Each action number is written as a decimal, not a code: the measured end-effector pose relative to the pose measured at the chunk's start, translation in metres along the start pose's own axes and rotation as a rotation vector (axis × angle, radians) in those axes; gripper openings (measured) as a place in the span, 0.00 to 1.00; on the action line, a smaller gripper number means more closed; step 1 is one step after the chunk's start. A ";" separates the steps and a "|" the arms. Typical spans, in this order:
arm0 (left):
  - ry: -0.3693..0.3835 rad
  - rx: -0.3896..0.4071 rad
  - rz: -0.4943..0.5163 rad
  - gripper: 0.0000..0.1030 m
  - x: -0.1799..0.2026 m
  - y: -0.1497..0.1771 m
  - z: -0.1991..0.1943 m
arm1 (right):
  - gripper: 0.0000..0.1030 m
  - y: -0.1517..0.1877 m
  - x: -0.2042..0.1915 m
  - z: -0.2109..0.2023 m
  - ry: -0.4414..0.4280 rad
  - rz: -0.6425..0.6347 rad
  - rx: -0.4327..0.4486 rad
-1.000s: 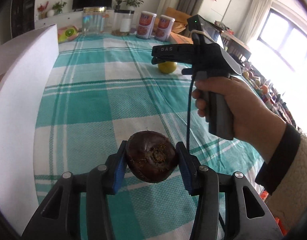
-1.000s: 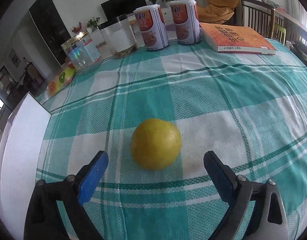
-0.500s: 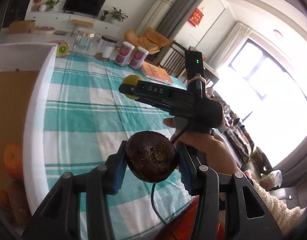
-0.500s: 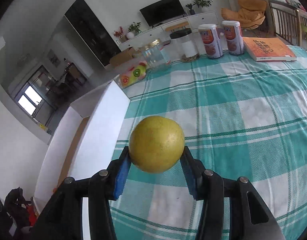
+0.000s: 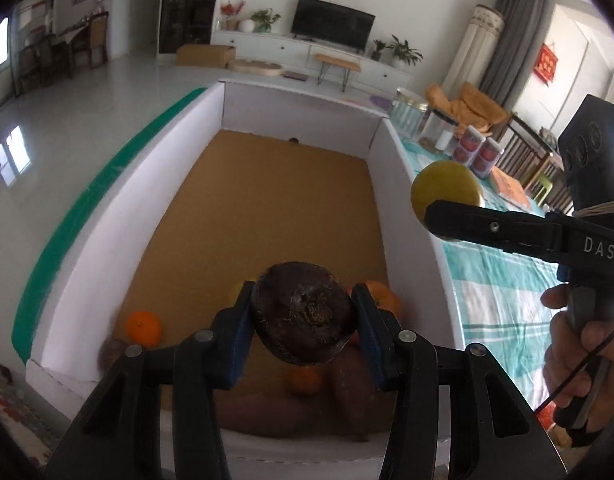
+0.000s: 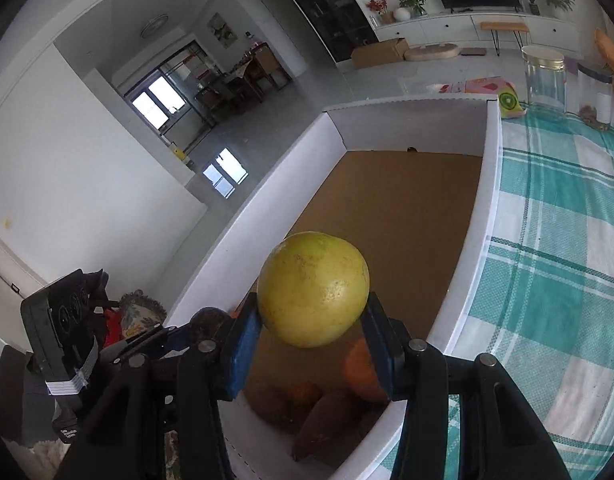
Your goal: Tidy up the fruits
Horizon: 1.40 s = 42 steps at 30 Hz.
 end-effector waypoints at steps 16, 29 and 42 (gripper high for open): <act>-0.208 -0.005 0.082 0.82 -0.029 0.010 0.005 | 0.77 0.034 0.002 0.056 0.125 -0.090 -0.183; -0.397 0.094 0.114 0.89 -0.020 -0.008 -0.042 | 0.98 0.032 -0.002 -0.039 0.369 -0.166 0.067; -0.388 0.049 0.079 0.89 -0.025 0.002 -0.042 | 0.99 0.046 -0.009 -0.033 0.471 -0.146 0.050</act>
Point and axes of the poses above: each gripper's, at about its wrist camera, not at the fingertips, and z roughly the way its jaws point, x to its right, y to its underside, the point moved 8 cm from there along z, roughly the way its jaws point, and after that the axes turned 8 degrees about z, right-handed, at the moved point
